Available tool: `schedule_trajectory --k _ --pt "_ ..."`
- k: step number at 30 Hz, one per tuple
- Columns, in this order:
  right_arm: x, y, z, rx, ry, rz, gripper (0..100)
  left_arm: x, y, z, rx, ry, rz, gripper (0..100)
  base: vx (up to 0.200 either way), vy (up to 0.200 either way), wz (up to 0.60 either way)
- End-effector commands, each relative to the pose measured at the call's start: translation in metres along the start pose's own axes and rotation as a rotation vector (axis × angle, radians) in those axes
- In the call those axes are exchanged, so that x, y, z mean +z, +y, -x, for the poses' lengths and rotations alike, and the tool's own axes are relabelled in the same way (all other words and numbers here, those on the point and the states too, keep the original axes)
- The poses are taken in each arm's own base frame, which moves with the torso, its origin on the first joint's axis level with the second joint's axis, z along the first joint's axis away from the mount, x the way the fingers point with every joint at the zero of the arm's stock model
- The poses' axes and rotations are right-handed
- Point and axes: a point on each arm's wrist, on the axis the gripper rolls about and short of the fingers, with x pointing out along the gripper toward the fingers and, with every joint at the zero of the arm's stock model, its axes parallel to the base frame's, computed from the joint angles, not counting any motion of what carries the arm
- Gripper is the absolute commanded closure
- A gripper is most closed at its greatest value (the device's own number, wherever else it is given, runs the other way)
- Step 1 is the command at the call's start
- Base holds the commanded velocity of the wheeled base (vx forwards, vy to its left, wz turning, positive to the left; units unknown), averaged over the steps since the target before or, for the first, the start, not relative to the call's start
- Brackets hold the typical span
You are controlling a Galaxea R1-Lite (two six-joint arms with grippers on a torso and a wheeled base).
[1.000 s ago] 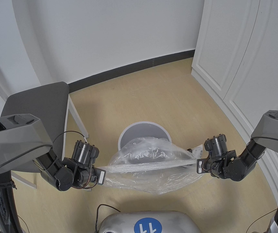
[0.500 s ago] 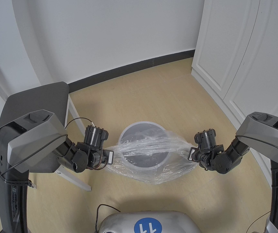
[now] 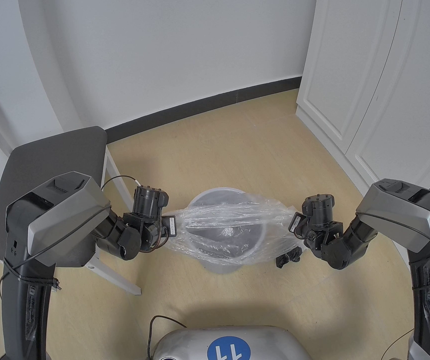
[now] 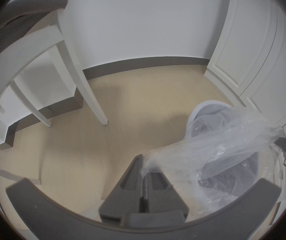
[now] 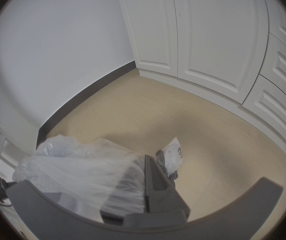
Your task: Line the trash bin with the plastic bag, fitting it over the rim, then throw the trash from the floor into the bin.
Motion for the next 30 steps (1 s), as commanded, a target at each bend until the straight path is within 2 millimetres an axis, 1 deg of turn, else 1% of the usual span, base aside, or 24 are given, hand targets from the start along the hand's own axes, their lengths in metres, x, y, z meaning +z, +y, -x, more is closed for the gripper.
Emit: schedule_trajectory --k 1,3,5,8,11,14,16,17,20,22,24,25,29,30 --pt "-0.014 -0.009 -0.006 -0.028 0.029 0.035 100 -0.003 0.007 0.0 0.017 0.008 0.005 100 0.0 0.0 0.0" --pt "-0.015 -0.012 -0.006 -0.036 0.034 0.052 100 -0.005 0.008 0.003 0.019 0.016 0.002 100 0.0 0.0 0.0" --pt "-0.018 -0.016 -0.004 -0.044 0.051 0.087 100 -0.012 0.009 0.02 0.006 0.054 -0.023 100 0.0 0.0 0.0" --pt "-0.023 -0.02 -0.002 -0.053 0.07 0.125 100 -0.022 0.005 0.03 -0.006 0.079 -0.046 100 0.0 0.0 0.0" --pt "-0.023 -0.02 -0.001 -0.05 0.07 0.129 100 -0.022 0.001 0.031 -0.021 0.044 -0.042 100 0.0 0.0 0.0" --pt "-0.019 -0.016 0.002 -0.038 0.056 0.117 100 -0.02 0.0 0.03 -0.027 0.023 -0.034 100 0.0 0.0 0.0" --pt "-0.013 -0.013 0.007 -0.02 0.038 0.11 100 -0.018 0.0 0.032 -0.031 0.013 -0.03 100 0.0 0.0 0.0" --pt "-0.011 -0.013 0.011 -0.01 0.035 0.11 0 -0.016 -0.001 0.032 -0.033 0.005 -0.026 100 0.0 0.0 0.0" --pt "-0.004 -0.012 0.021 0.006 0.023 0.11 0 -0.016 -0.004 0.034 -0.043 -0.013 -0.024 100 0.0 0.0 0.0" --pt "0.002 -0.015 0.033 0.03 0.031 0.111 0 -0.016 -0.004 0.034 -0.043 -0.014 -0.024 100 0.0 0.0 0.0" --pt "0.007 -0.028 0.054 0.103 0.093 0.138 0 -0.018 -0.003 0.035 -0.041 -0.007 -0.027 100 0.0 0.0 0.0" --pt "0.014 -0.035 0.068 0.171 0.129 0.162 0 -0.019 -0.003 0.035 -0.039 -0.006 -0.029 100 0.0 0.0 0.0" --pt "0.034 -0.062 0.098 0.34 0.18 0.193 0 -0.02 -0.003 0.035 -0.037 -0.003 -0.029 100 0.0 0.0 0.0" --pt "0.034 -0.062 0.098 0.34 0.18 0.193 0 -0.02 -0.003 0.035 -0.037 -0.003 -0.029 100 0.0 0.0 0.0"
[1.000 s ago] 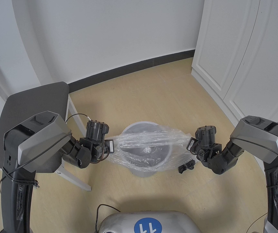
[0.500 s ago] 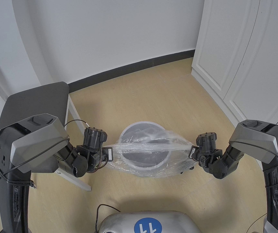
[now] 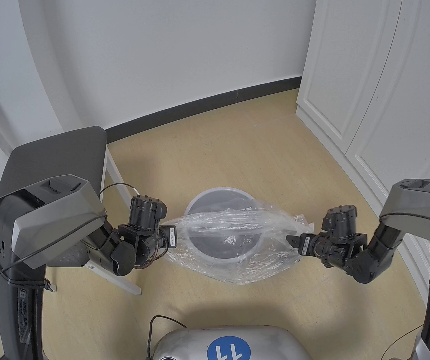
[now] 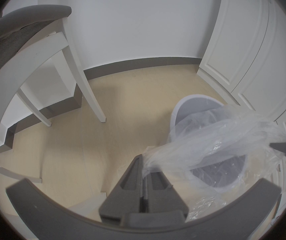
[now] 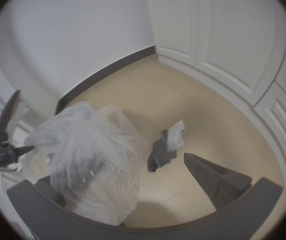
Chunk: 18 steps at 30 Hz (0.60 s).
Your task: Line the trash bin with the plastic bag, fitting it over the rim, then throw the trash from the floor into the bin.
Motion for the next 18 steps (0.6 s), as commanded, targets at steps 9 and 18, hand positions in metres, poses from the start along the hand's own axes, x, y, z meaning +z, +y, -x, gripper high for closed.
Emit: schedule_trajectory --k 9,18 --pt "0.037 -0.066 0.076 0.228 0.008 0.007 0 -0.005 0.003 -0.003 0.013 0.013 -0.004 100 0.0 0.0 0.0" --pt "0.035 -0.104 0.086 0.355 0.055 -0.02 0 -0.014 0.015 -0.012 0.047 0.047 -0.04 100 0.0 0.0 0.0"
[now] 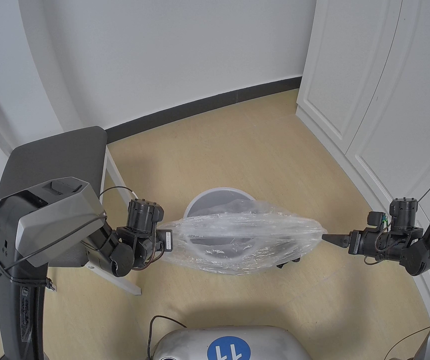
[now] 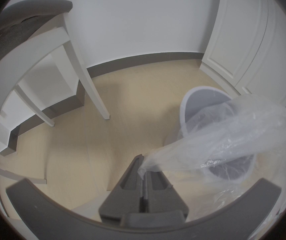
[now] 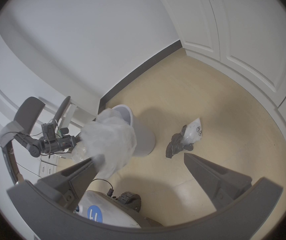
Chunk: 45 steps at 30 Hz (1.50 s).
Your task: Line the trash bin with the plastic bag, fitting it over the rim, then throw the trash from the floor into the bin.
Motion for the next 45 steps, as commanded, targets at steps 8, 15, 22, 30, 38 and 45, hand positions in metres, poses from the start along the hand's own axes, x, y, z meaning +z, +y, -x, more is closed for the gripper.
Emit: schedule_trajectory --k 8,15,22,30,38,45 --pt "0.007 -0.012 0.008 -0.024 -0.034 -0.01 0 -0.006 0.005 -0.003 0.014 0.019 -0.009 100 0.0 0.0 0.0" --pt "0.025 0.05 -0.027 -0.221 -0.179 0.024 0 0.0 0.001 0.013 -0.004 0.005 -0.016 100 0.0 0.0 0.0" --pt "0.06 0.135 -0.075 -0.229 -0.267 0.113 0 0.007 -0.007 0.025 -0.03 -0.018 -0.017 100 0.0 0.0 0.0" --pt "0.049 0.19 -0.118 -0.177 -0.141 0.331 0 -0.004 -0.004 0.024 -0.029 -0.026 -0.028 0 0.0 0.0 0.0" --pt "0.008 0.187 -0.157 -0.238 -0.039 0.594 0 -0.001 0.011 0.07 -0.139 0.005 -0.069 0 0.0 0.0 0.0" --pt "-0.01 0.183 -0.167 -0.241 0.019 0.682 0 0.009 0.032 0.125 -0.328 -0.012 -0.108 0 0.0 0.0 0.0"
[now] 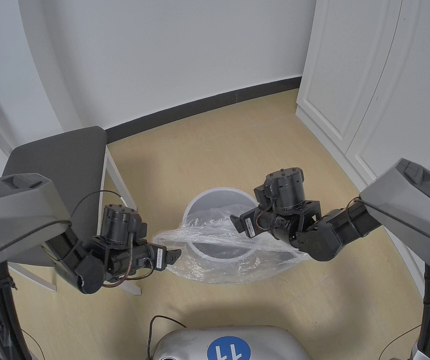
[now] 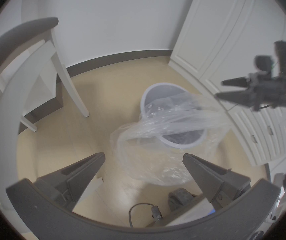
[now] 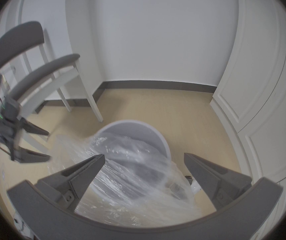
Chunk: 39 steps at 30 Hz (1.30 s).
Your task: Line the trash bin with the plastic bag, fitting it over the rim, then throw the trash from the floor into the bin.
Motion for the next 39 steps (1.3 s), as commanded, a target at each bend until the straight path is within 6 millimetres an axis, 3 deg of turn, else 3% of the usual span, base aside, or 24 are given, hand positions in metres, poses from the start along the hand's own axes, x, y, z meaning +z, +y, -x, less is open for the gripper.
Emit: schedule_trajectory --k 1,7,18,19,24,31,32,39 --pt "-0.031 0.018 -0.015 0.023 0.085 0.102 0 0.013 0.008 0.059 -0.057 -0.074 -0.019 0 0.0 0.0 0.0" --pt "-0.05 0.024 -0.011 0.048 0.143 0.218 0 0.01 0.011 0.076 -0.051 -0.089 -0.013 0 0.0 0.0 0.0" --pt "-0.064 0.022 -0.033 -0.011 0.171 0.232 0 0.003 0.017 0.085 -0.04 -0.158 0.0 0 0.0 0.0 0.0" --pt "-0.064 0.022 -0.033 -0.011 0.171 0.232 100 0.003 0.017 0.085 -0.04 -0.158 0.0 0 0.0 0.0 0.0" --pt "-0.064 0.021 -0.045 -0.024 0.154 0.212 100 0.002 0.02 0.086 -0.031 -0.158 0.011 0 0.0 0.0 0.0" --pt "-0.046 0.02 -0.045 -0.034 0.102 0.187 100 0.0 0.024 0.089 -0.02 -0.155 0.016 0 0.0 0.0 0.0" --pt "-0.015 0.014 -0.042 -0.054 0.015 0.159 100 0.002 0.028 0.089 -0.009 -0.167 0.025 0 0.0 0.0 0.0" --pt "0.023 -0.009 -0.062 -0.153 -0.114 0.096 100 0.0 0.032 0.089 0.0 -0.186 0.032 0 0.0 0.0 0.0"
